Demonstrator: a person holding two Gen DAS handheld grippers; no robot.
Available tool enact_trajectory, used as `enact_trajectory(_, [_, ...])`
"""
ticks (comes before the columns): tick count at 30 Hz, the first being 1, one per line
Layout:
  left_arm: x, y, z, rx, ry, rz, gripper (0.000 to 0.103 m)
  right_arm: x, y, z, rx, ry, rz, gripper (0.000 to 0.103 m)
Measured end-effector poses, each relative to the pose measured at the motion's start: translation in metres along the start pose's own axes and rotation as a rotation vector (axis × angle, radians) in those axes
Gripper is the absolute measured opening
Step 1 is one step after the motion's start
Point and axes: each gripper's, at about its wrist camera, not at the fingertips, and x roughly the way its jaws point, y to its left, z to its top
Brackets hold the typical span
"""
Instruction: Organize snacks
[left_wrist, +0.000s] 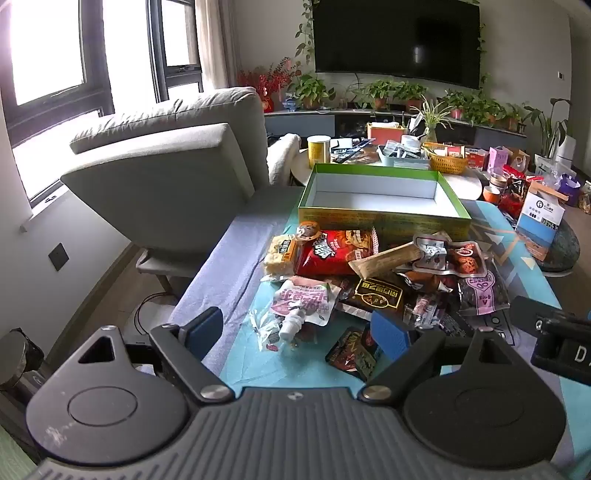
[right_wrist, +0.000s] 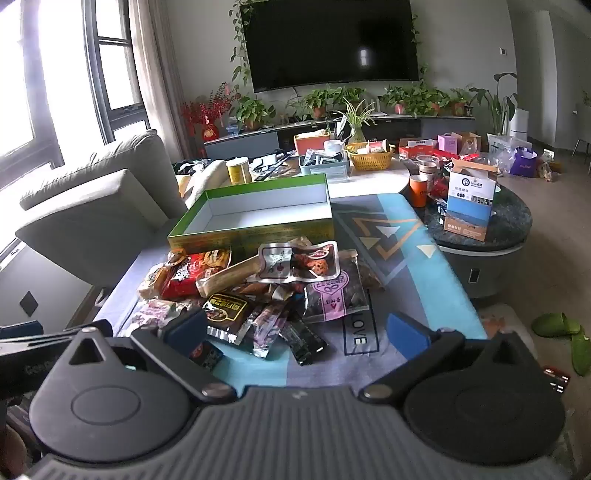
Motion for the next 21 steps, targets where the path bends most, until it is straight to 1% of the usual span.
enact_trajectory(11, [0.0002, 0.0015, -0.0001, 0.002, -0.001, -0.011, 0.086, -0.0005, -0.0003, -0.0016, -0.003, -0.004, 0.003, 0.058])
enact_trajectory(13, [-0.0020, 0.0063, -0.0016, 0.004, 0.001, -0.013, 0.086, -0.0012, -0.0023, -0.0016, -0.003, -0.007, 0.003, 0.058])
enact_trajectory(21, [0.0019, 0.0002, -0.0023, 0.014, 0.013, -0.006, 0.086, 0.0012, 0.0025, -0.0011, -0.002, 0.000, 0.001, 0.058])
